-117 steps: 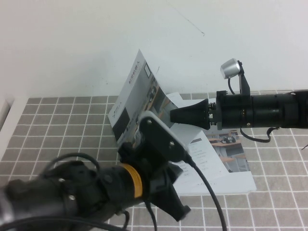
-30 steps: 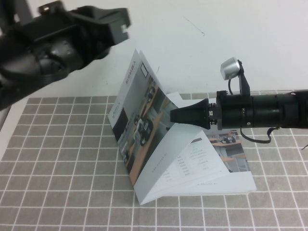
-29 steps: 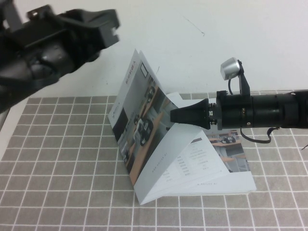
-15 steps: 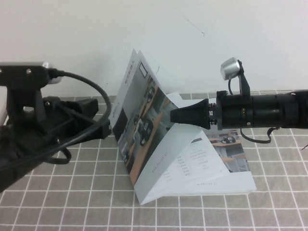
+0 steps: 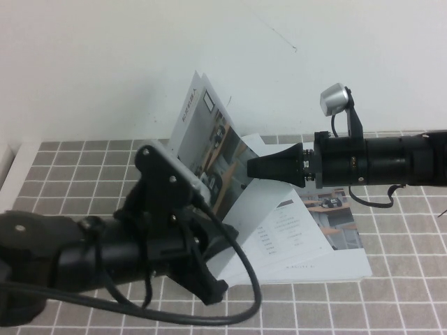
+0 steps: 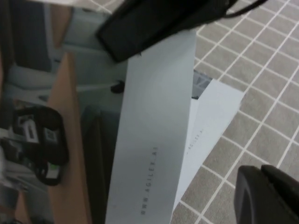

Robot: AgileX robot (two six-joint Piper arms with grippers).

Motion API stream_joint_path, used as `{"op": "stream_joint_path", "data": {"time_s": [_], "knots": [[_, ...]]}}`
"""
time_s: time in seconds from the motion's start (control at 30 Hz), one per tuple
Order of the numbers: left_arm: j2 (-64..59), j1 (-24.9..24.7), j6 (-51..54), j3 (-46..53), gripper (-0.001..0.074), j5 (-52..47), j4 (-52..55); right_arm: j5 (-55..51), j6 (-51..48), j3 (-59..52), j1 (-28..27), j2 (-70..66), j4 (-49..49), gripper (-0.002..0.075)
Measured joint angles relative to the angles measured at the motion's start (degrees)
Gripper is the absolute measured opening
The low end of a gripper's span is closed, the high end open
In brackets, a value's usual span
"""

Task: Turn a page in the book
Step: Open the closed book

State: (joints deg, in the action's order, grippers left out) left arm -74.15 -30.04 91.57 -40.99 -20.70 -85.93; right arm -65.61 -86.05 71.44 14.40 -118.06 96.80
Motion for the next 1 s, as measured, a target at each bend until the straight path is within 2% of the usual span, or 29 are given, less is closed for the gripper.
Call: {"op": "stream_joint_path", "data": {"time_s": [0.1,0.27,0.43,0.57,0.73,1.0], "knots": [[-3.0,-4.7,0.0,0.0,-0.0004,5.5,0.0,0.0,0.0,0.0,0.0,0.0,0.0,0.0006],[-7.9,-18.2,0.1,0.0,-0.0004,25.7,-2.4,0.0,-0.1,0.0,0.0,0.0,0.0,0.0006],[-13.9,-27.2,-1.4,-0.5,-0.0004,43.0,-3.6,0.0,-0.1,0.0,0.0,0.0,0.0,0.0006],[-19.0,-30.1,-9.0,-2.4,-0.0004,49.7,-0.1,0.0,-0.1,0.0,0.0,0.0,0.0,0.0006],[-25.2,-30.7,-18.2,-5.5,-0.0004,60.3,3.2,0.0,1.0,0.0,0.0,0.0,0.0,0.0006],[-30.0,-30.7,-39.7,-7.3,-0.0004,61.1,15.9,0.0,1.4,0.0,0.0,0.0,0.0,0.0006]]}}
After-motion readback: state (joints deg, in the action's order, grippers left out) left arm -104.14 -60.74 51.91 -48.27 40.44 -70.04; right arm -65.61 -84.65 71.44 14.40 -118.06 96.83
